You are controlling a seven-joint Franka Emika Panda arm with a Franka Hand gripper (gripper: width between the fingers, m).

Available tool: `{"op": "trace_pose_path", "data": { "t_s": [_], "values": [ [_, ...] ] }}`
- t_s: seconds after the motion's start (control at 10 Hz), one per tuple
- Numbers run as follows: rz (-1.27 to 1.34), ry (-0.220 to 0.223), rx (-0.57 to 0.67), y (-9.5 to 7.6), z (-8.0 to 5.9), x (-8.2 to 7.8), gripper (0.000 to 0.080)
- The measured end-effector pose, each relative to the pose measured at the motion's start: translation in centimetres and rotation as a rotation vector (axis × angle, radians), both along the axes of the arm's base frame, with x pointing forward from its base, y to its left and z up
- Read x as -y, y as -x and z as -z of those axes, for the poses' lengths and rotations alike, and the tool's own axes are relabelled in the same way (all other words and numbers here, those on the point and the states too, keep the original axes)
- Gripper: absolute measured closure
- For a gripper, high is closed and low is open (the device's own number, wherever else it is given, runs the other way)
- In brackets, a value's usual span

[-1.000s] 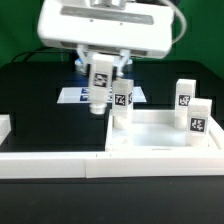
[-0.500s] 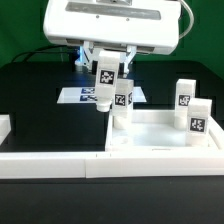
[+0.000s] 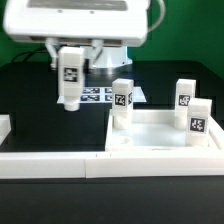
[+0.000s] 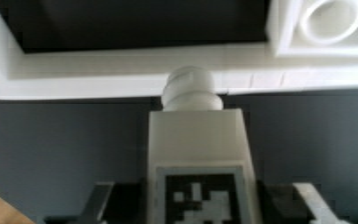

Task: Assemble square table

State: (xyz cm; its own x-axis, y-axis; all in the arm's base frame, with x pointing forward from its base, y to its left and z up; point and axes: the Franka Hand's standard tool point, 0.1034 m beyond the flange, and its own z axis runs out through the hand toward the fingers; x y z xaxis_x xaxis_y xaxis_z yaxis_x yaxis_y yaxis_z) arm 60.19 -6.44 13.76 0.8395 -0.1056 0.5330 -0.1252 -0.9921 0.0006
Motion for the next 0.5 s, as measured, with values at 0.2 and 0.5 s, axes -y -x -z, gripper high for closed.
{"op": "trace_pose_path", "data": {
  "t_s": [0.2,0.5],
  "values": [
    [0.003,-0.023,0.008,-0.4,1.2,-2.7,0.0509],
    [-0.011,-0.041,-0.007,-1.0,2.9,-5.5,0.0509]
  ]
}}
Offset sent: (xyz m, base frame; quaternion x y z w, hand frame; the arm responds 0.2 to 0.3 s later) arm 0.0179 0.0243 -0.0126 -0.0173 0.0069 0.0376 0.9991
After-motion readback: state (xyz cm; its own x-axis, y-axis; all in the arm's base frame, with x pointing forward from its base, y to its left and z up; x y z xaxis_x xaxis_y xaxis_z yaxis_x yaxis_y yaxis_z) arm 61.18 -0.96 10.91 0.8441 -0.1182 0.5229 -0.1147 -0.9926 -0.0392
